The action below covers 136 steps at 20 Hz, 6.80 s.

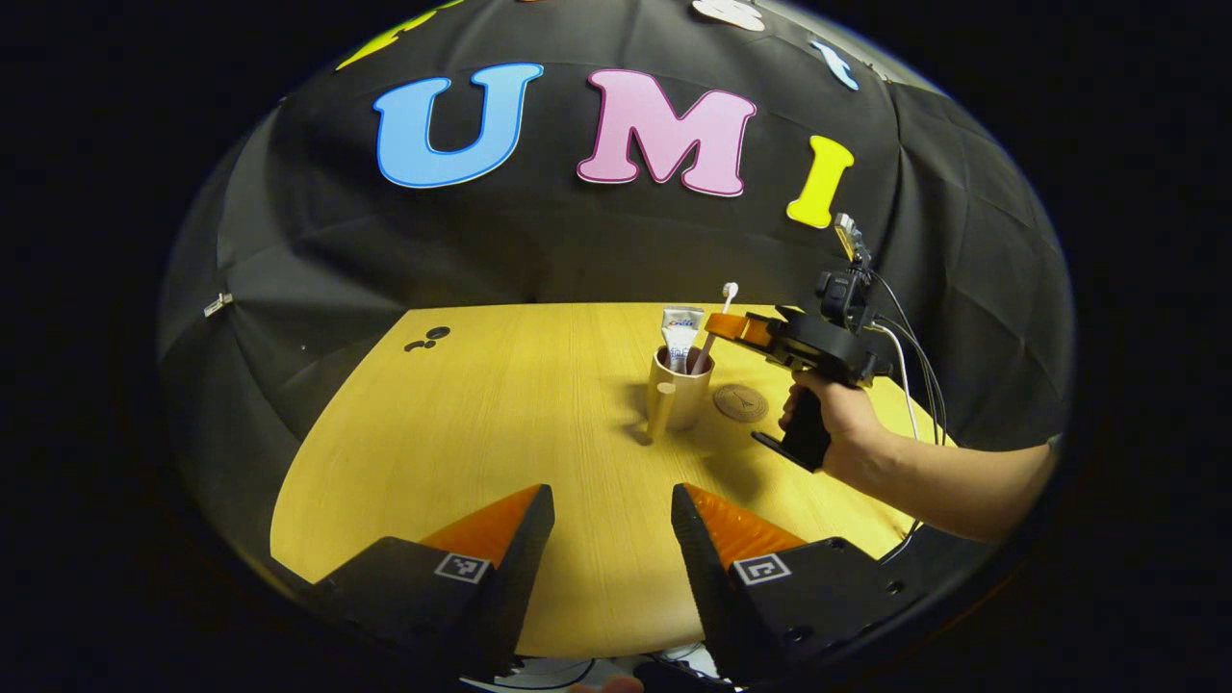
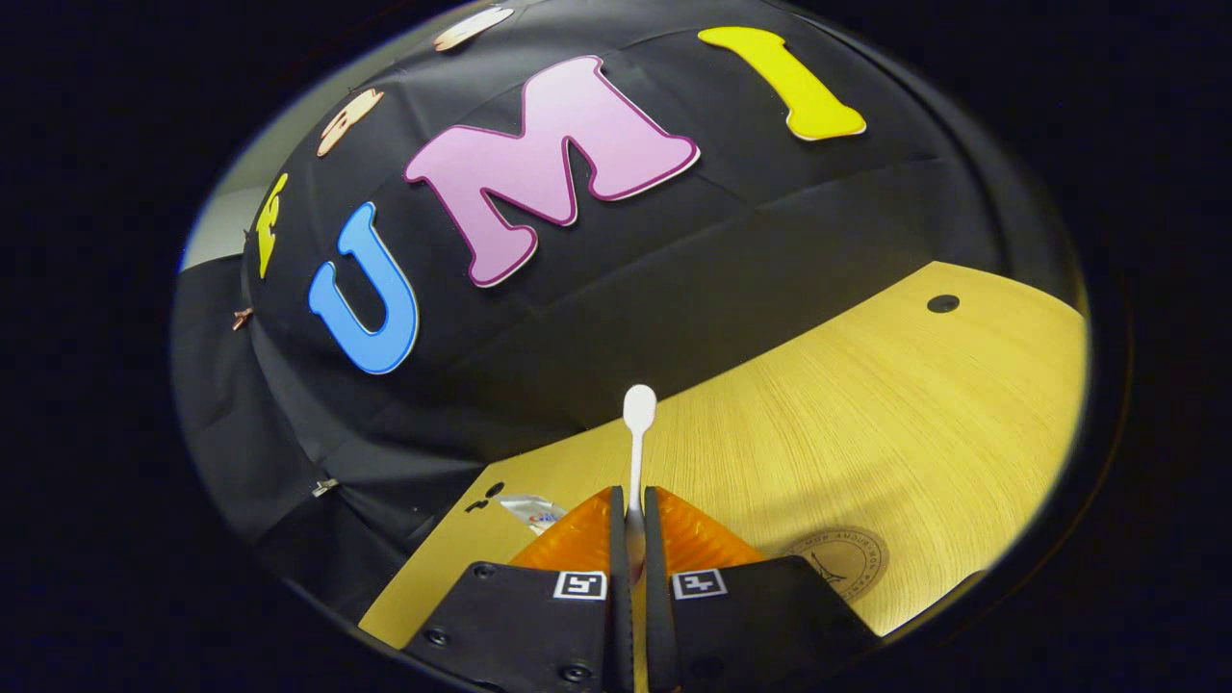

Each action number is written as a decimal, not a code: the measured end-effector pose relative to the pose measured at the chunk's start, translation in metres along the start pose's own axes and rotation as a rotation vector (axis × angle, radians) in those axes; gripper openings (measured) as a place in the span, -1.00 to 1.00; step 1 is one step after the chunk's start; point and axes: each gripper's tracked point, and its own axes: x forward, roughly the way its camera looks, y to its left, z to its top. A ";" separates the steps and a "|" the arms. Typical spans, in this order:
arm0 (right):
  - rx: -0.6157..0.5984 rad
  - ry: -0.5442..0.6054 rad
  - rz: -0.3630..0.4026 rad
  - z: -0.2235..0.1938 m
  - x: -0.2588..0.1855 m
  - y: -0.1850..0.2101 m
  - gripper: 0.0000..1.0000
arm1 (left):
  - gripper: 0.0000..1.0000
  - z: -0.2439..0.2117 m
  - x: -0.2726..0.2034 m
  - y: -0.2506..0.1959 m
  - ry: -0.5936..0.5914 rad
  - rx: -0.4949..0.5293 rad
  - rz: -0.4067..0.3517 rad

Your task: Put the toothbrush and toothpaste on the desktop into the cup, then pick up the cup and place it on the coaster on the desktop.

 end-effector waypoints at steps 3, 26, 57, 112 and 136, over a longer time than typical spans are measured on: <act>-0.017 0.059 0.011 -0.012 -0.011 0.003 -0.67 | 0.54 0.002 0.007 -0.011 0.005 0.000 -0.003; -0.060 0.482 0.034 -0.069 -0.188 -0.046 0.56 | 0.54 0.006 0.179 -0.041 0.480 0.244 -0.156; -0.006 0.516 -0.105 -0.062 -0.261 -0.150 0.56 | -0.46 0.005 0.228 -0.072 0.676 0.315 -0.130; 0.008 0.396 -0.172 -0.024 -0.274 -0.149 0.55 | 0.65 0.065 0.194 -0.162 0.318 0.339 -0.204; -0.174 0.355 -0.034 -0.005 -0.237 -0.023 0.92 | 0.72 0.039 0.011 -0.058 0.109 -0.062 -0.090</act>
